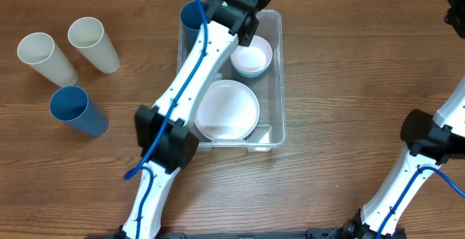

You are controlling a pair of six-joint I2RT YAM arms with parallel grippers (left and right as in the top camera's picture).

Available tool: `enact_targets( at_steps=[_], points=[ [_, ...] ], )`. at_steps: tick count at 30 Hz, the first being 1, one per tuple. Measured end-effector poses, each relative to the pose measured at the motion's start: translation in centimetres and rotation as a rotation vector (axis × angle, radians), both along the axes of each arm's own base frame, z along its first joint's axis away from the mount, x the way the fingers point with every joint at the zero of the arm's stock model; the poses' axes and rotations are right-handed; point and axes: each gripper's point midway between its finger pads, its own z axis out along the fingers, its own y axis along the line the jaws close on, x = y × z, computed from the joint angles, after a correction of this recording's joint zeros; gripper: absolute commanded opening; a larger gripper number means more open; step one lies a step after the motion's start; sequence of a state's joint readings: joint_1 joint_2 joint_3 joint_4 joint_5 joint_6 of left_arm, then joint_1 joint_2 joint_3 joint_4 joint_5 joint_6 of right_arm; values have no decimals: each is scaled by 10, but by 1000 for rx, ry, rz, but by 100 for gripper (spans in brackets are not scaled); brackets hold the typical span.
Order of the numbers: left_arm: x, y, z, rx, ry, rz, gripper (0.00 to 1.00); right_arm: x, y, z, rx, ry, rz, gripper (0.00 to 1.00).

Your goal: Pack container

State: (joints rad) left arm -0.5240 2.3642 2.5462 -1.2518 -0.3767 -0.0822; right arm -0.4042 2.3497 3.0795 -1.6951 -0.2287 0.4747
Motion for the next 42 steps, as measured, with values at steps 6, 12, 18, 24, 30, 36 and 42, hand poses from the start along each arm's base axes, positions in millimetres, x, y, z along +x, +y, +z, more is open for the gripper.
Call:
enact_targets(
  at_steps=[6, 12, 18, 24, 30, 36, 42],
  points=[
    [-64, 41, 101, -90, -42, 80, 88, 0, 0, 0, 1, 1, -1, 100],
    [-130, 108, 157, -108, -54, 240, 100, 0, 0, 0, 0, 1, 0, 100],
    [-153, 151, 161, -108, -40, 331, 100, 0, 0, 0, 0, 1, 0, 100],
    [-184, 232, 75, 3, 230, 617, 100, 0, 0, 0, 0, 0, 0, 100],
    [-185, 300, 40, -134, 282, 846, 100, 0, 0, 0, 0, 0, 0, 100],
    [-185, 328, -20, -339, 349, 888, 100, 0, 0, 0, 0, 0, 0, 100],
    [-175, 327, -66, -437, 345, 854, 64, 0, 0, 0, 0, 0, 0, 100]
  ],
)
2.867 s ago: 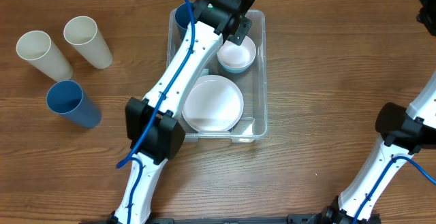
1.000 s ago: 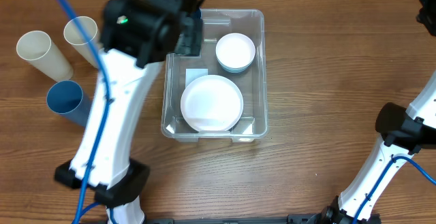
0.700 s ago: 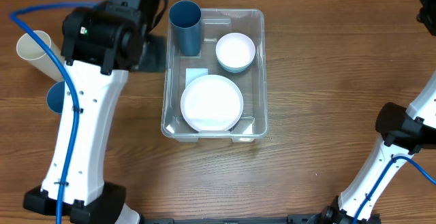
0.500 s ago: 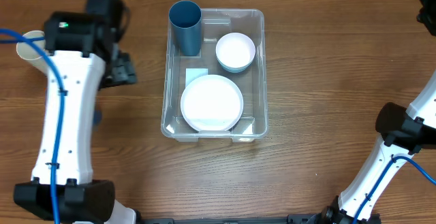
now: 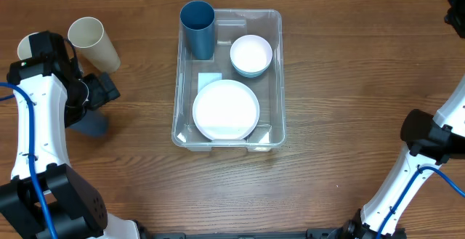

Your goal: Pack container

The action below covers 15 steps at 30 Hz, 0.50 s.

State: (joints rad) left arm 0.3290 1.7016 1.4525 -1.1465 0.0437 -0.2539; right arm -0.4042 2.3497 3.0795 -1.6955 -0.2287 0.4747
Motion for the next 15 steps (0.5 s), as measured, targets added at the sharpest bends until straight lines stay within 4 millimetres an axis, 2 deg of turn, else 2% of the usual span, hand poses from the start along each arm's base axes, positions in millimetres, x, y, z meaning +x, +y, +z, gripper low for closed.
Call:
enact_targets(
  at_steps=[2, 3, 12, 15],
  points=[
    [5, 0, -1, 1, -23, -4, 18, 0, 0, 0, 0, 0, 0, 100],
    [5, 0, -3, -2, -22, -5, 4, 0, 0, 0, 0, 0, 0, 100],
    [5, 0, -1, 9, -26, -10, 4, 0, 0, 0, 0, 0, -1, 100],
    [3, -16, 6, -7, -2, -50, 4, 0, 0, 0, 0, 0, 0, 99]
  ],
)
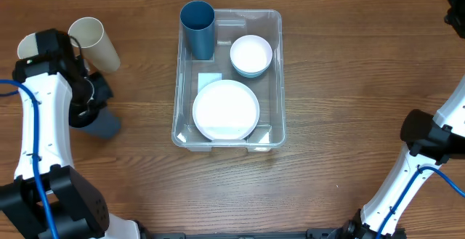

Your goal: Pack container

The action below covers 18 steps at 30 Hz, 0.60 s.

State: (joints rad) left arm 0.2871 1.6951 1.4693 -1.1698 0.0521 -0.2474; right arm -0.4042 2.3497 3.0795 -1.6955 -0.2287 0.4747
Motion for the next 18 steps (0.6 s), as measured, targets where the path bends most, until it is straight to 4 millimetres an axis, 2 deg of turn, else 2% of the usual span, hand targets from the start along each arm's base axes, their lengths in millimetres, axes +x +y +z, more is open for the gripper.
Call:
enact_targets(
  at_steps=[1, 3, 4, 5, 6, 9, 12, 13, 15, 18],
  points=[
    [1, -9, 10, -3, 4, -25, 4, 0, 0, 0, 0, 0, 0, 100],
    [13, -26, 43, 9, -47, -90, 4, 0, 0, 0, 1, 0, -1, 100],
    [25, -39, 70, 25, -117, -143, 4, 0, 0, 0, 0, 0, 0, 100],
    [31, -50, 88, 36, -165, -184, 4, 0, 0, 0, 0, 0, 0, 100],
    [38, -67, 117, 52, -240, -249, 4, 0, 0, 0, 0, -1, 0, 100],
    [45, -119, 199, 84, -489, -419, 4, 0, 0, 0, 0, 0, 0, 100],
    [51, -156, 256, 104, -692, -530, 4, 0, 0, 0, 1, 0, -1, 100],
    [54, -171, 272, 104, -756, -559, 4, 0, 0, 0, 0, 0, 0, 100],
    [58, -182, 281, 117, -803, -571, 4, 0, 0, 0, 0, 0, -1, 100],
    [64, -183, 287, 137, -833, -558, 4, 0, 0, 0, 0, 0, -1, 100]
  ],
)
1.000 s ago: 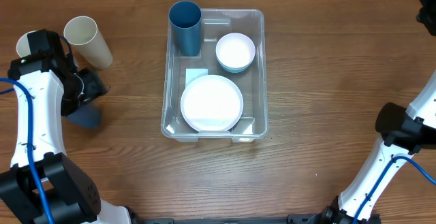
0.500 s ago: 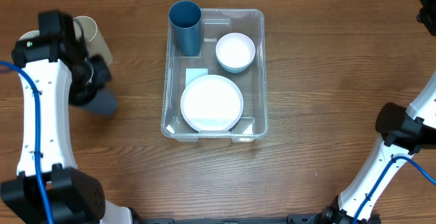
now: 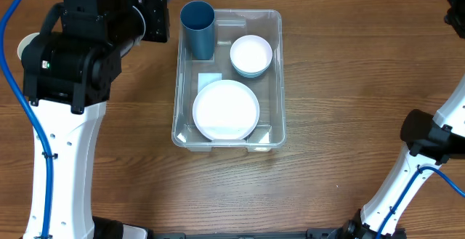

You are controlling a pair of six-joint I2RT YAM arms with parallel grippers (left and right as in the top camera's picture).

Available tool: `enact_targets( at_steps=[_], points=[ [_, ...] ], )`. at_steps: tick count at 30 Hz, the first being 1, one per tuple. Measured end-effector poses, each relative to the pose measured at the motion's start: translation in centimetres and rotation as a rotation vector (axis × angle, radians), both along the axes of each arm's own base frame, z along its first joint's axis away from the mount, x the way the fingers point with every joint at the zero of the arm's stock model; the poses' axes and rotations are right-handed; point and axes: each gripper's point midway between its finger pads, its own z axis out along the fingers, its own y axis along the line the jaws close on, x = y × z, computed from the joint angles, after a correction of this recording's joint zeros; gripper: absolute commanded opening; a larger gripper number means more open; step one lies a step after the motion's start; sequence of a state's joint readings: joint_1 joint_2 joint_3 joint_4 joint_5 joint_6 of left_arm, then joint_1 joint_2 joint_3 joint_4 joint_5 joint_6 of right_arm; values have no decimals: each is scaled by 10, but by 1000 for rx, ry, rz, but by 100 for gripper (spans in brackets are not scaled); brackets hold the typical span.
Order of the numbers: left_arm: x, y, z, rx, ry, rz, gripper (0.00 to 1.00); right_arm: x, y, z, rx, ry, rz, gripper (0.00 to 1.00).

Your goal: Pack container

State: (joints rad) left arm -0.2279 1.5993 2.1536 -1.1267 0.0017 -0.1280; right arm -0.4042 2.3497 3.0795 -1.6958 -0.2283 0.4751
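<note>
A clear plastic container [image 3: 276,79] stands mid-table. It holds an upright blue cup [image 3: 197,28] in its far-left corner, a white bowl [image 3: 251,55] and a white plate [image 3: 226,109]. My left arm is raised high and fills the left of the overhead view. The left gripper is just left of the container's far-left corner, and a second blue cup shows at its tip by the top edge, so it appears shut on that cup. The fingers themselves are hidden. My right gripper [image 3: 454,10] barely shows at the top right corner, far from the container.
The rim of a white cup [image 3: 24,48] peeks out from behind the left arm at the far left. The other white cup is hidden under the arm. The right arm's base and links [image 3: 429,141] occupy the right edge.
The left gripper was down at the blue cup lying on the left of the table. Now it is raised near the container's far-left corner, the blue cup at its tip and gone from its spot.
First the left arm reached over the container, where a blue cup stood in the far-left corner. Then it was at the far left by the blue cup on the table, then lower against that cup. Now it is up beside the container with the cup.
</note>
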Motion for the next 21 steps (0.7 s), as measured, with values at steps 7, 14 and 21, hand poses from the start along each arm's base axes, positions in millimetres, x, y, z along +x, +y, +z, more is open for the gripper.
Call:
enact_targets(
  at_steps=[7, 14, 21],
  points=[
    [45, -32, -61, 44, 120, -47, 4, 0, 0, 0, -1, -1, 0, 100],
    [68, -72, -98, 85, 154, -120, 4, 0, 0, 0, 0, 0, 0, 100],
    [64, -68, -107, 105, 194, -110, 4, 0, 0, 0, 0, 0, 0, 100]
  ],
)
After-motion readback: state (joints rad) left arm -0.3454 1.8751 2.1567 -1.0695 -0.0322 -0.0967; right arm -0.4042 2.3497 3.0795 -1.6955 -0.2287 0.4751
